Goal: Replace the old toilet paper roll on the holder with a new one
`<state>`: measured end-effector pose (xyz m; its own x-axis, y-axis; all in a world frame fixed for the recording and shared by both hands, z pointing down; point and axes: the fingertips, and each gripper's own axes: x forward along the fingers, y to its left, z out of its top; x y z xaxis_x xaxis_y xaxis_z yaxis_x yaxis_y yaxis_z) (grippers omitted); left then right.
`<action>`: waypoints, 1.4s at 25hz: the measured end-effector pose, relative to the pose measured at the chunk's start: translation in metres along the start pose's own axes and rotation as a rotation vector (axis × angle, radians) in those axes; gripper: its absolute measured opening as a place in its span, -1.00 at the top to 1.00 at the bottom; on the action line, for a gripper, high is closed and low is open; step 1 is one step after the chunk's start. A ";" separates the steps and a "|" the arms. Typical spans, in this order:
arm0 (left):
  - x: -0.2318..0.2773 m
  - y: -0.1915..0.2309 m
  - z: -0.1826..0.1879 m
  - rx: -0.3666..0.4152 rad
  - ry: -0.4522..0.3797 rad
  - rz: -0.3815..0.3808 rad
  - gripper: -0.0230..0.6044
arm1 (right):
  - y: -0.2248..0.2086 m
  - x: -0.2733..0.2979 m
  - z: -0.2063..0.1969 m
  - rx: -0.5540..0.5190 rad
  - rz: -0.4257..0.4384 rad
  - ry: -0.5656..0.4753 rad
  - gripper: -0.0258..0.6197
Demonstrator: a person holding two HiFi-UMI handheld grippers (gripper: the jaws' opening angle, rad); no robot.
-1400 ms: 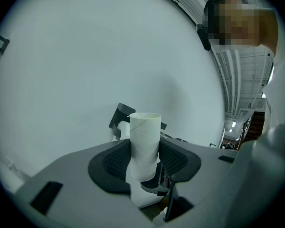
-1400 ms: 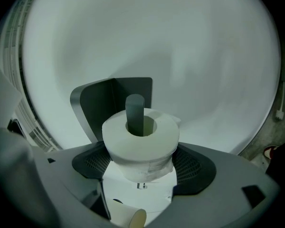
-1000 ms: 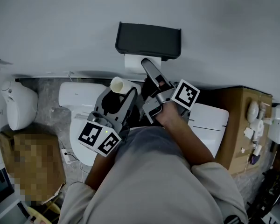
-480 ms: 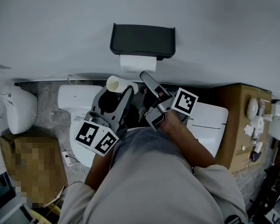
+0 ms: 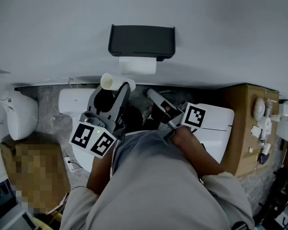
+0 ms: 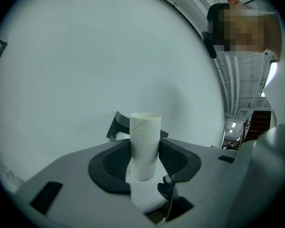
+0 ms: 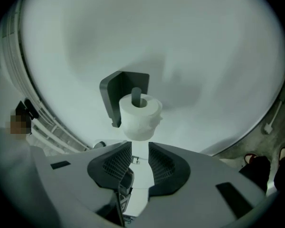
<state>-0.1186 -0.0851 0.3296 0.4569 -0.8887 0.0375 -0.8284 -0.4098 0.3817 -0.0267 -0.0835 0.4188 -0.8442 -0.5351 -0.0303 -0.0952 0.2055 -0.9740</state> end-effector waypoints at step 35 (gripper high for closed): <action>0.037 -0.002 0.095 0.194 -0.054 -0.042 0.36 | 0.076 0.005 -0.058 -0.555 0.176 0.248 0.87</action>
<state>-0.1308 -0.1366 0.2428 0.4787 -0.8776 -0.0262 -0.8583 -0.4740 0.1969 -0.0688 -0.0226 0.3577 -0.9629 -0.2626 -0.0619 -0.1471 0.7035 -0.6954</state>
